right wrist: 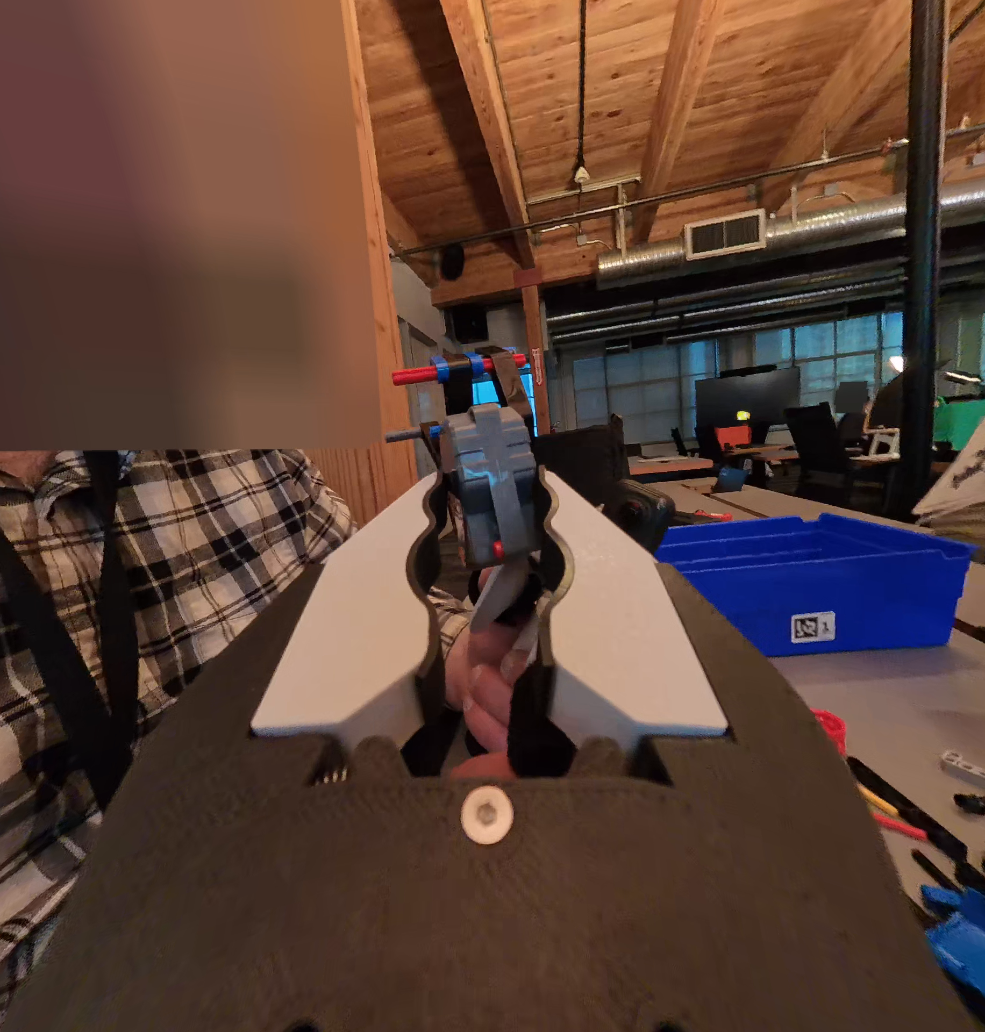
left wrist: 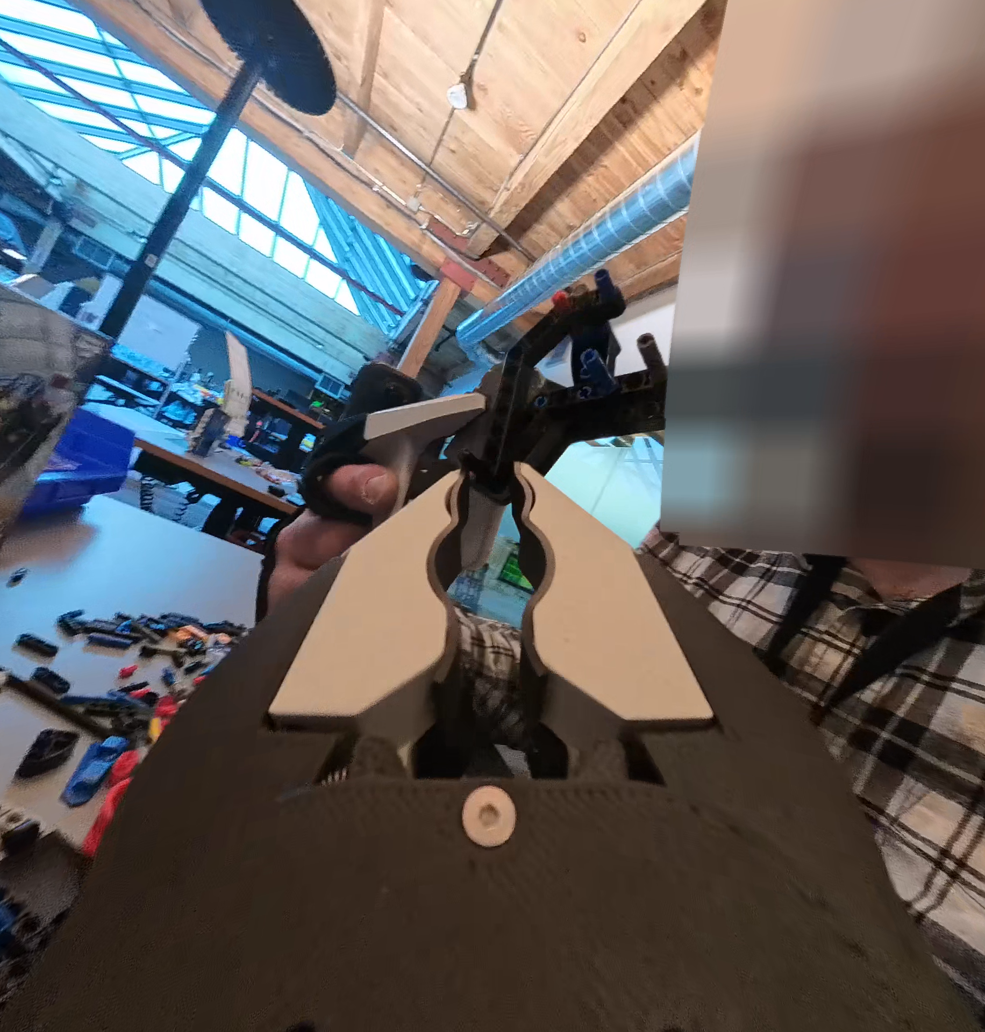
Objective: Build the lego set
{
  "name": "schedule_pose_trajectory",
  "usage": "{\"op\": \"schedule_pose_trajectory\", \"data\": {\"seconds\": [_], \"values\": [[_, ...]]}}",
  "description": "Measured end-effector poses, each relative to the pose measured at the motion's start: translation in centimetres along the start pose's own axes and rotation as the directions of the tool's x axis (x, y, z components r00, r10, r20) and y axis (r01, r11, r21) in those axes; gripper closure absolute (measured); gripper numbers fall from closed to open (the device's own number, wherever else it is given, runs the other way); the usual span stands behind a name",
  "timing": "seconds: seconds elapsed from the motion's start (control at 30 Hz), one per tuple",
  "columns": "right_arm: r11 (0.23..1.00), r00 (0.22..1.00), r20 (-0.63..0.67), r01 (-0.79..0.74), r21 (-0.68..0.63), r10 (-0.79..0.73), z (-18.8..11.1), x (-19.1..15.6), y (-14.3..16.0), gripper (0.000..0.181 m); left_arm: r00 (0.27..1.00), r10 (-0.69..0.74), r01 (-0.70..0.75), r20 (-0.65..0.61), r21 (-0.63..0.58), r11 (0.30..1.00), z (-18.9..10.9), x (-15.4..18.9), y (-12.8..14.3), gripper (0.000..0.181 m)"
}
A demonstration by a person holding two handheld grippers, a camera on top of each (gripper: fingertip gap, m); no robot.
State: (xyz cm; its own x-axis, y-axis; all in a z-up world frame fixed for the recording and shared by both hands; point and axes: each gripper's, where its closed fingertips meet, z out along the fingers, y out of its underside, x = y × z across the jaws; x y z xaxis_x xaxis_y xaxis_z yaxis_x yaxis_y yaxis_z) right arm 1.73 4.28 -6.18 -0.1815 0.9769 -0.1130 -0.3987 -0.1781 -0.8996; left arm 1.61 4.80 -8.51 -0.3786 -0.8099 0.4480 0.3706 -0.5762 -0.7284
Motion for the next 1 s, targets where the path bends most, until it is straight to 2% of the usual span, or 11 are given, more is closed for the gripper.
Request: {"op": "schedule_pose_trajectory", "data": {"seconds": [0.1, 0.13, 0.23, 0.33, 0.43, 0.57, 0.73, 0.9, 0.93, 1.0], "values": [[1.0, 0.998, -0.061, -0.021, -0.021, 0.02, -0.2, 1.2, 0.2, 0.153, 0.994, 0.062, -0.059, 0.092, -0.03, 0.998, -0.5, -1.3, -0.1, 0.162], [0.999, 0.996, -0.087, -0.033, -0.026, 0.031, -0.2, 1.6, 0.3, 0.154, 0.982, 0.114, -0.104, 0.151, -0.075, 0.992, -0.7, -2.0, 0.1, 0.152], [0.996, 0.988, -0.148, -0.059, -0.063, 0.05, -0.4, 2.6, 0.7, 0.154, 0.909, 0.321, -0.267, 0.265, -0.219, 0.938, -1.8, -3.3, 0.1, 0.143], [0.986, 0.971, -0.218, -0.126, -0.108, 0.1, -0.8, 3.9, 1.6, 0.154, 0.861, 0.409, -0.345, 0.304, -0.244, 0.907, -2.5, -3.6, -1.0, 0.137], [0.971, 0.948, -0.27, -0.206, -0.122, 0.167, -1.3, 5.0, 2.2, 0.157, 0.857, 0.408, -0.339, 0.315, -0.252, 0.906, -2.8, -4.0, -1.1, 0.132], [0.959, 0.926, -0.315, -0.257, -0.116, 0.21, -2.1, 5.9, 2.4, 0.157, 0.871, 0.391, -0.304, 0.299, -0.298, 0.905, -2.6, -4.5, 0.1, 0.126], [0.943, 0.916, -0.313, -0.305, -0.133, 0.252, -2.5, 6.0, 3.0, 0.157, 0.884, 0.359, -0.296, 0.3, -0.236, 0.925, -2.2, -4.3, -0.5, 0.131], [0.93, 0.922, -0.287, -0.319, -0.184, 0.26, -1.6, 5.4, 4.2, 0.157, 0.905, 0.284, -0.226, 0.317, -0.207, 0.952, -1.5, -4.5, 0.2, 0.136], [0.929, 0.924, -0.282, -0.317, -0.191, 0.258, -1.4, 5.2, 4.3, 0.157, 0.897, 0.296, -0.24, 0.327, -0.2, 0.95, -1.5, -4.5, 0.1, 0.142], [0.928, 0.924, -0.28, -0.32, -0.188, 0.262, -1.3, 5.2, 4.3, 0.157, 0.899, 0.294, -0.245, 0.325, -0.186, 0.952, -1.5, -4.5, -0.1, 0.142]]}}
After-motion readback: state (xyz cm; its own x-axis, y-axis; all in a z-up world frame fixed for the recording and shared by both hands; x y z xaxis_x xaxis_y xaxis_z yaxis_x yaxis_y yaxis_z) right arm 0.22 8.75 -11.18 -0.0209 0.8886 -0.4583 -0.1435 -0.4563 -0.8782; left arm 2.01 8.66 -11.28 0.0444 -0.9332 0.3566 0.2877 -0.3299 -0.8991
